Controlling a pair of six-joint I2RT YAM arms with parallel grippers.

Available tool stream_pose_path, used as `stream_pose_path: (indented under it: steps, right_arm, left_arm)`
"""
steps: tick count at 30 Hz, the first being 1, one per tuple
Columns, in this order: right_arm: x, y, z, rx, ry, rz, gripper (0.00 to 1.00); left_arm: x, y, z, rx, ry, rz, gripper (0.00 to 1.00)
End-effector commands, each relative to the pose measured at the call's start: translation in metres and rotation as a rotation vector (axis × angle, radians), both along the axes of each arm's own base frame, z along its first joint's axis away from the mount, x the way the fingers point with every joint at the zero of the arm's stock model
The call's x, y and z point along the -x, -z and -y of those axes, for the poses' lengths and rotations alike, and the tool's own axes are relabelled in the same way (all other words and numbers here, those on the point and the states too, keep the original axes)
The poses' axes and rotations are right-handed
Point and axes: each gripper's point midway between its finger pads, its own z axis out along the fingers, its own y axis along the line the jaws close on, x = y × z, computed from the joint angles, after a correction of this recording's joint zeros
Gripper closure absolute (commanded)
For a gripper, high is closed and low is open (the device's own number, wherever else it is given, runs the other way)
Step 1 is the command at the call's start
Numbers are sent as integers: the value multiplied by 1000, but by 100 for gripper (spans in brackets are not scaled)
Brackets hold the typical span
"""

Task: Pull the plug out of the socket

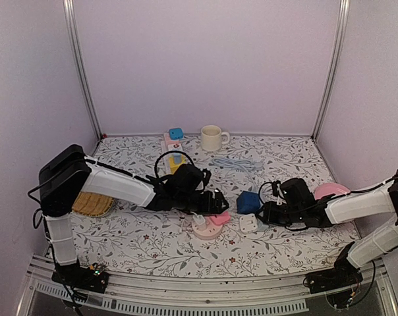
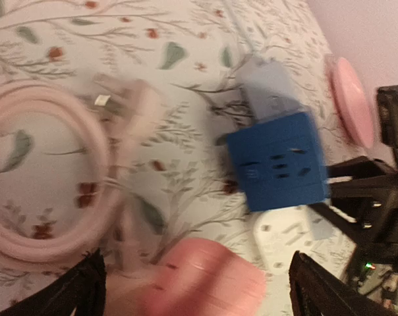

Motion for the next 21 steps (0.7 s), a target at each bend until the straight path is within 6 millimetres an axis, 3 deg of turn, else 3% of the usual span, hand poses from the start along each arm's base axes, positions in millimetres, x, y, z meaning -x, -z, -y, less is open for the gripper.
stream_pose_path:
  steps: [1, 4, 7, 13, 18, 21]
  right_arm:
    - [-4, -10, -12, -30, -18, 11, 66]
    - [-6, -16, -16, -45, -24, 19, 73]
    - [-6, -21, -18, -54, -31, 27, 78]
    - [-12, -37, -20, -73, -21, 70, 95]
    - [-23, -67, -18, -109, 21, 151, 97]
    - [-29, -90, -13, -136, 63, 219, 97]
  left_arm:
    - [2, 62, -86, -251, -106, -83, 3]
    - [-2, 61, -107, -267, -127, -74, 3]
    - [-5, 46, -103, -245, -97, -38, 3]
    - [-12, -22, -49, -136, 0, 63, 3]
    - [-11, -72, -1, 63, 49, 43, 3]
    - [-14, -86, 21, 141, 44, 26, 3]
